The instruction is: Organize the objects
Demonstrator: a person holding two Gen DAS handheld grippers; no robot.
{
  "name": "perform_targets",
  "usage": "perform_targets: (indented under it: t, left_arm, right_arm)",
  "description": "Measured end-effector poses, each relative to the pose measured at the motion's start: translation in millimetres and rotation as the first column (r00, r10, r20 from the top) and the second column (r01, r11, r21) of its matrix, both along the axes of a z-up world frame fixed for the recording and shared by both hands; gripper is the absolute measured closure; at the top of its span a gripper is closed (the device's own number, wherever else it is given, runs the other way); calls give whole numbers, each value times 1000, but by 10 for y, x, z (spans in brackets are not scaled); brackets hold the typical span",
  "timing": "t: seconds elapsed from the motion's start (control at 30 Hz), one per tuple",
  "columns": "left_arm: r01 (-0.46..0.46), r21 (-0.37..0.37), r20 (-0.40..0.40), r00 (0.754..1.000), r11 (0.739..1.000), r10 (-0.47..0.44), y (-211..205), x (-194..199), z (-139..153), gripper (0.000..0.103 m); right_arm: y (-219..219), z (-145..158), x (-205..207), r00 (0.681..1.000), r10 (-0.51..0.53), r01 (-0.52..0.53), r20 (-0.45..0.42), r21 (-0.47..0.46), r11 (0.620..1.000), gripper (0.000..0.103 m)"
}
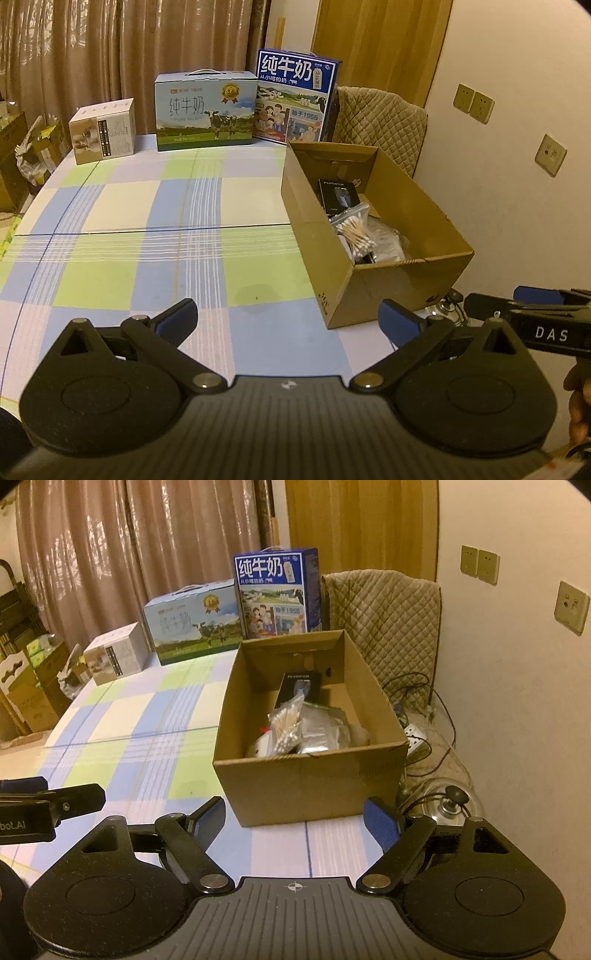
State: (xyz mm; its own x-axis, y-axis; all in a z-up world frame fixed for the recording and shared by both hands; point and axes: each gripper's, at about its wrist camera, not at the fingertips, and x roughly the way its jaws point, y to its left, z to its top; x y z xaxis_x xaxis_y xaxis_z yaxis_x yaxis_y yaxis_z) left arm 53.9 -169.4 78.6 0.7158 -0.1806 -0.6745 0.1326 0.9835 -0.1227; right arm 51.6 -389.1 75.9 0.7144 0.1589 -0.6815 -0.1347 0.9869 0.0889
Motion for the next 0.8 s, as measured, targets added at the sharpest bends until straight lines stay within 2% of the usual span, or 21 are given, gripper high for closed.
perform_targets:
  t: [0.4,0.8]
  left_arm:
    - [-10,10,-31,999,1000,10,73,-40,-129,1]
    - [-1,5,-34,999,1000,1,55,-23,-138,1]
  right_arm:
    - [57,-55,-58,1000,10,-10,-20,-13,1000,24]
    - [95,-52,-46,1000,12,-12,-22,-14,1000,24]
